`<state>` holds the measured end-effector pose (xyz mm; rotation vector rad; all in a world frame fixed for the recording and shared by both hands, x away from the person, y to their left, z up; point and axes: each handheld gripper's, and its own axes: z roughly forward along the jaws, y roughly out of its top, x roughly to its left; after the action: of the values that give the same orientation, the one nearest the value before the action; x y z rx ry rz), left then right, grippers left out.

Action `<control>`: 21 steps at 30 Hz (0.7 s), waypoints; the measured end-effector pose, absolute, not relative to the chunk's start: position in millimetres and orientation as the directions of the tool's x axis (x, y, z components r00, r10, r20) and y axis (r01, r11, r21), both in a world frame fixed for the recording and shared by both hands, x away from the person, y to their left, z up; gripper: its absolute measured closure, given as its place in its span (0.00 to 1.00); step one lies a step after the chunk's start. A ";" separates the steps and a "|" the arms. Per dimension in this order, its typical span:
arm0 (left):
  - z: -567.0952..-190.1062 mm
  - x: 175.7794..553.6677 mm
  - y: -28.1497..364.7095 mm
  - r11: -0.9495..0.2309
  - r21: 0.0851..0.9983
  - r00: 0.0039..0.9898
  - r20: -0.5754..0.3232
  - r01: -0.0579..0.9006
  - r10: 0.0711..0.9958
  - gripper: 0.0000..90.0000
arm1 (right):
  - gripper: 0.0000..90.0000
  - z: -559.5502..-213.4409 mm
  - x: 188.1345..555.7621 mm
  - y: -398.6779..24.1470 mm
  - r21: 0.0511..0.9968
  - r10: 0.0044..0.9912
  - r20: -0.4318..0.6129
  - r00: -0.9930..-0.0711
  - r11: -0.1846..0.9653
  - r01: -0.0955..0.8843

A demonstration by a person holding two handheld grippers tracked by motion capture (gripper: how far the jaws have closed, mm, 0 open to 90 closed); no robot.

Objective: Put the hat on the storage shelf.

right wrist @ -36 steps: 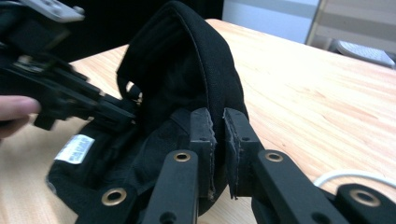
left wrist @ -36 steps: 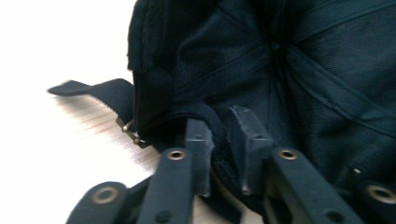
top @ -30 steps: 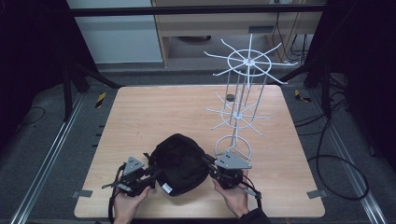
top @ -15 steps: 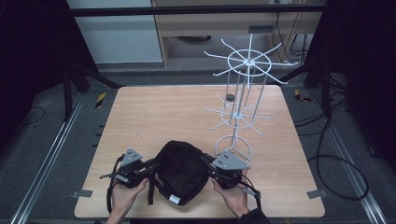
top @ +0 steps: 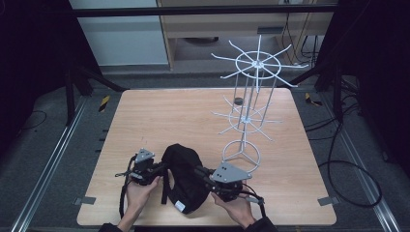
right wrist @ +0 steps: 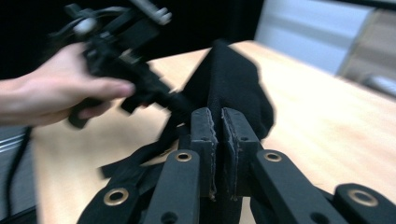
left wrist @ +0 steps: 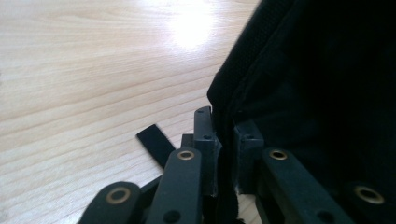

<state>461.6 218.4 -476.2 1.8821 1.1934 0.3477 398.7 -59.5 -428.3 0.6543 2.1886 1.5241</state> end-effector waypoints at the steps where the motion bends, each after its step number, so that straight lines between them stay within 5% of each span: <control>1: -478.1 463.2 222.4 -0.171 0.773 0.498 -0.207 0.610 0.842 0.88 | 0.93 -429.8 397.8 -57.0 0.939 0.572 -0.045 -0.819 0.303 0.160; 10: -481.2 466.8 235.9 -0.161 0.757 0.486 -0.227 0.633 0.844 0.77 | 0.93 -446.9 395.6 -42.7 0.895 0.556 -0.054 -0.829 0.395 0.207; 13: -471.0 460.6 244.8 -0.157 0.773 0.498 -0.226 0.615 0.837 0.67 | 0.94 -446.5 397.1 -47.2 0.899 0.590 -0.050 -0.806 0.378 0.221; 21: -438.9 429.5 251.0 -0.176 0.805 0.480 -0.148 0.567 0.865 0.57 | 0.94 -444.3 397.6 -51.8 0.905 0.629 -0.056 -0.775 0.360 0.227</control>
<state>429.5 251.0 -438.9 1.8662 1.1974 0.4361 397.6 -51.8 -444.3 0.7470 2.2329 1.3919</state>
